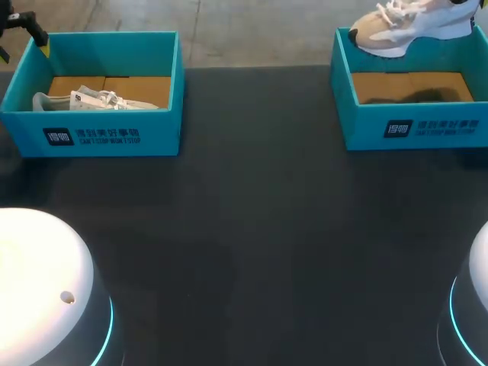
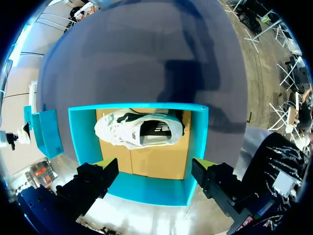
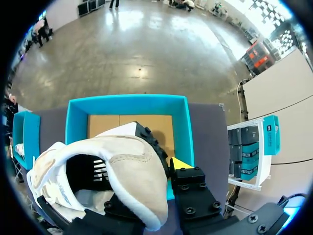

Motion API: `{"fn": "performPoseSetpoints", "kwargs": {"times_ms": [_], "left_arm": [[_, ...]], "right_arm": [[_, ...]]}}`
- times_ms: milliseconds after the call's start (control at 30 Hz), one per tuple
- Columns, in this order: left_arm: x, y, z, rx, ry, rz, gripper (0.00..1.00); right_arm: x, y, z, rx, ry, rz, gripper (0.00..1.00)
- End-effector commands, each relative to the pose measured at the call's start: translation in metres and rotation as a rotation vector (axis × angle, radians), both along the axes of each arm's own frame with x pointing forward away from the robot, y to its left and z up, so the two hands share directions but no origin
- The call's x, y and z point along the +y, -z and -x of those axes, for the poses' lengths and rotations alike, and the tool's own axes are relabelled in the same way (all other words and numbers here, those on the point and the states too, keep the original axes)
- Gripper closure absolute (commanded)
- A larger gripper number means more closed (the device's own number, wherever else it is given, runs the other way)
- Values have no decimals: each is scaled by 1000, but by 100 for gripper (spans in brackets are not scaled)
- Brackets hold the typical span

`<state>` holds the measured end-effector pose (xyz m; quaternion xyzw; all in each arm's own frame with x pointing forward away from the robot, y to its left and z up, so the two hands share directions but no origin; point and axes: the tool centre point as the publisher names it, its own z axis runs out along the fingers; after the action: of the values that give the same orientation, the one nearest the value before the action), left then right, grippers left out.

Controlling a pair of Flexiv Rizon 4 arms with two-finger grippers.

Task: Take the shoe out of the shoebox, open the shoe tongue, remove and reinsert the insole, then place the shoe into the shoebox

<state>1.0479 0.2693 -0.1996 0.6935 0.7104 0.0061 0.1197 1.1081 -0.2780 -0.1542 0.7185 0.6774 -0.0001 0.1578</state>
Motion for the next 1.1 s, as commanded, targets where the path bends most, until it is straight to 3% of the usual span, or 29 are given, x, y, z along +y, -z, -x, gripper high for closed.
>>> {"fn": "performPoseSetpoints", "kwargs": {"times_ms": [33,533,800,1100], "left_arm": [[0,0,1,-2,0,-3,0],[0,0,1,-2,0,-3,0],[0,0,1,-2,0,-3,0],[0,0,1,-2,0,-3,0]], "right_arm": [[0,-1,1,-4,-1,-3,100],[0,-1,1,-4,-1,-3,100],[25,-7,24,-1,-25,10,100],[69,-18,59,2,-88,21,100]]}}
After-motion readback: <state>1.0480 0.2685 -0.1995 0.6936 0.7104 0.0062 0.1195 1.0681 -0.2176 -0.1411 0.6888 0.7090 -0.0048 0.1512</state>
